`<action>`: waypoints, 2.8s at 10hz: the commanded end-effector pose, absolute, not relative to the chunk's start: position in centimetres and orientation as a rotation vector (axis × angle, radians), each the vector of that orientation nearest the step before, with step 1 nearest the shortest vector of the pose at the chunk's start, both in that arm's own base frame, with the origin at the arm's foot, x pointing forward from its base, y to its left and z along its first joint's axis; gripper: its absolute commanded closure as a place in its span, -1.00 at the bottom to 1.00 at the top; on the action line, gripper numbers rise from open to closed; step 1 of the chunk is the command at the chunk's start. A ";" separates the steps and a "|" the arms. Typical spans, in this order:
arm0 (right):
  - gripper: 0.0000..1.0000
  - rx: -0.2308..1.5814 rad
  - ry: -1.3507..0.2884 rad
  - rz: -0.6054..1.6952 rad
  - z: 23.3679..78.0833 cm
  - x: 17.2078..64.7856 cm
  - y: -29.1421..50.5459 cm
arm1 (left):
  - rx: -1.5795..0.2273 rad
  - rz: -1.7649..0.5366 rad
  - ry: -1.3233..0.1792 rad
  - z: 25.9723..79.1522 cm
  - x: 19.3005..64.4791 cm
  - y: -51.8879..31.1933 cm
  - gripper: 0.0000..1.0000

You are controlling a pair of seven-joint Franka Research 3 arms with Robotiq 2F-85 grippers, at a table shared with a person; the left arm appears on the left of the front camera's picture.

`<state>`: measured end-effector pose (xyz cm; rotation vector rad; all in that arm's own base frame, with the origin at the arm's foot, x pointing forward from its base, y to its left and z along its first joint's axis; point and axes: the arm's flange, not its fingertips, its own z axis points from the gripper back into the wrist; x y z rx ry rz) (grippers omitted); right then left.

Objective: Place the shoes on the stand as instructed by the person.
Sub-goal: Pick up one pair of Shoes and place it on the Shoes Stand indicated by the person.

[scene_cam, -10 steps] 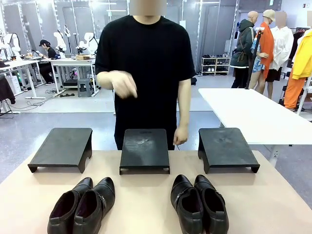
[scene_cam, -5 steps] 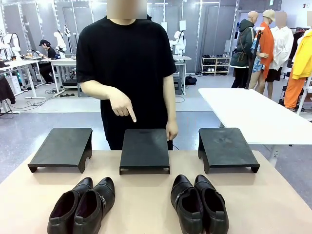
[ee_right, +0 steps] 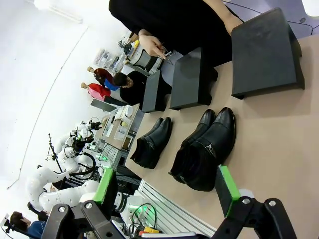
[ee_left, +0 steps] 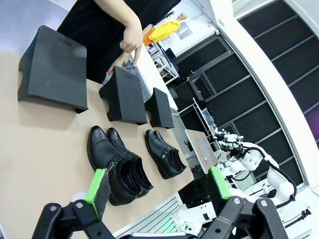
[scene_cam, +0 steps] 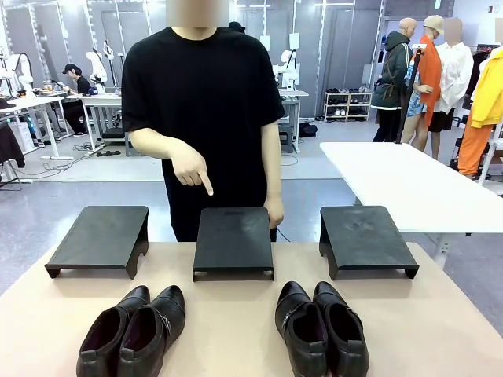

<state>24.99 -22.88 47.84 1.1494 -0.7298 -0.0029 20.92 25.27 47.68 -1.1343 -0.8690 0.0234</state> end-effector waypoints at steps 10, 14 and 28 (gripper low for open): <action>-1.00 1.154 -0.744 0.010 48.0 25.1 -23.0 | -0.896 -0.419 -0.495 58.8 27.7 5.1 -1.00; -1.00 1.154 -0.744 0.010 48.0 25.1 -23.0 | -0.579 -0.612 -0.226 57.1 29.4 -7.7 -1.00; -1.00 1.154 -0.744 0.010 48.0 25.1 -23.0 | -0.306 -0.497 -0.103 48.4 28.0 -15.4 -1.00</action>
